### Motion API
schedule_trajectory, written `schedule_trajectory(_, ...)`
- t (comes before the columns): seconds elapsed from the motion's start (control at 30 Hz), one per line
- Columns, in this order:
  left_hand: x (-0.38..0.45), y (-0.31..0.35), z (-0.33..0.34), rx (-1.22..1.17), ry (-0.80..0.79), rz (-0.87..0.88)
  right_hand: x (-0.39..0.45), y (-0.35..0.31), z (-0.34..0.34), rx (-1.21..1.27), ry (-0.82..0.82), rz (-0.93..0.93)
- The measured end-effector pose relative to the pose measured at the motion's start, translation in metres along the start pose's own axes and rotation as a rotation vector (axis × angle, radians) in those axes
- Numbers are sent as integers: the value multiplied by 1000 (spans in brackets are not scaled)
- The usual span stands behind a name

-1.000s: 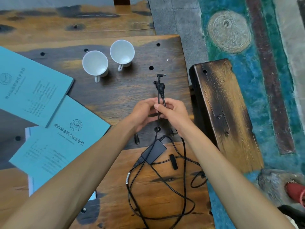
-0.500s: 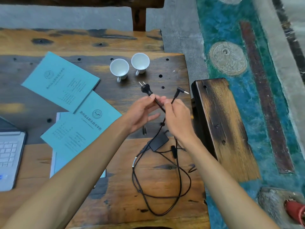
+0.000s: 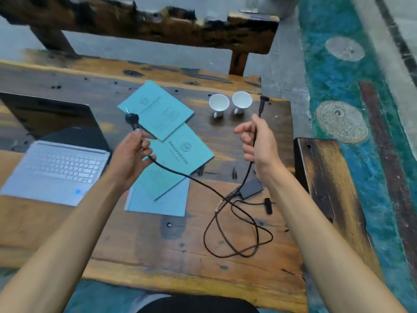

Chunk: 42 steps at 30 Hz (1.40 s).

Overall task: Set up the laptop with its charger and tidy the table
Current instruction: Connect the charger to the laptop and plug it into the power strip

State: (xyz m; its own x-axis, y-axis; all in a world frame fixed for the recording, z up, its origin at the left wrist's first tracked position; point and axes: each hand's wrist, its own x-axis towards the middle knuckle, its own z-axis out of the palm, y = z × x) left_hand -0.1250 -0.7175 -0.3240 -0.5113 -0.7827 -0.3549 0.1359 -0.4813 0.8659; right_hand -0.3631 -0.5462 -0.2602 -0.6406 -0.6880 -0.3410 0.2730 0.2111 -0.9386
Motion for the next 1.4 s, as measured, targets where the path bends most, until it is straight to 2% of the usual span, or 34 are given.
schedule_trajectory(0.23,-67,42,-115,62,174,140,-52,-3,64,-66,-12,-125)
schedule_trajectory(0.47,-125,57,-213,23,318,177,-88,-20,143,-84,-49,-321)
schedule_trajectory(0.63,-145,46,-256,14,331,151,-96,-48,185,91,-122,-287)
schedule_trajectory(0.83,-146,38,-275,-6,269,92,-113,-72,223,276,-290,-152)
schedule_trajectory(0.93,-143,36,-278,-19,233,66,-119,-74,234,356,-341,-144)
schedule_trajectory(1.23,-135,47,-258,11,143,55,-128,-34,238,82,-314,-271)
schedule_trajectory(1.4,-134,54,-241,-82,97,59,-133,-12,231,-25,-316,-284)
